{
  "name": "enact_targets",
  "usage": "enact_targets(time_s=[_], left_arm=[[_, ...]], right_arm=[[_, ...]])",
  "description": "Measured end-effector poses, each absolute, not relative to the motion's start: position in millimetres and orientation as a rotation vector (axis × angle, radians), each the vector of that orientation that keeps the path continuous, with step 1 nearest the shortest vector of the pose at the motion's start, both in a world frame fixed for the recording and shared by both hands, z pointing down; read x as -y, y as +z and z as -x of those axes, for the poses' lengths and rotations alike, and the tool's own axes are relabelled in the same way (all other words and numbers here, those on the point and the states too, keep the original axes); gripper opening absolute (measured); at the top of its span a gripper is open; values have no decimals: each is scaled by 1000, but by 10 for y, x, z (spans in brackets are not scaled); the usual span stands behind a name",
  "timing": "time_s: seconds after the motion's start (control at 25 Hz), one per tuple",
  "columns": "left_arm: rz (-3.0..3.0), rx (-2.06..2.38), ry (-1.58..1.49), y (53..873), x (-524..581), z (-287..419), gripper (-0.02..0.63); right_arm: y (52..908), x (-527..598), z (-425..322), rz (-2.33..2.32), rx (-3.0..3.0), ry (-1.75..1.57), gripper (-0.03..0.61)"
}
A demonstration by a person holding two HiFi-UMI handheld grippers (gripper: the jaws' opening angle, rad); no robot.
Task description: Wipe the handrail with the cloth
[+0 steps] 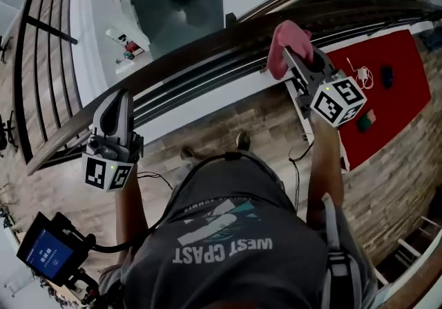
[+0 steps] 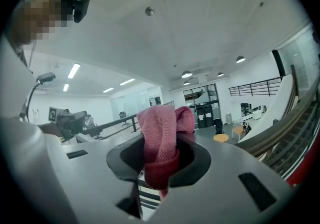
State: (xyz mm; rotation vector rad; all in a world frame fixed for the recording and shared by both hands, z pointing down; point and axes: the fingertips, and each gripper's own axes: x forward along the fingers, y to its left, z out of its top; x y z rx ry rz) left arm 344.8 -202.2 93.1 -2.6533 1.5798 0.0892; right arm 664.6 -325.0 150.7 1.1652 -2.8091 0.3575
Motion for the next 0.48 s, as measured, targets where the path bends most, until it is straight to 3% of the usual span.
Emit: enact_targets(time_s=[0.28, 0.48], left_arm=[[2623, -1749, -18, 1346, 2416, -3832, 6], [2617, -1815, -36, 1431, 2312, -3732, 6]], right_arm=[[1922, 4837, -7915, -1446, 2516, 190, 71], [2886, 5351, -7820, -1412, 2287, 271, 71]])
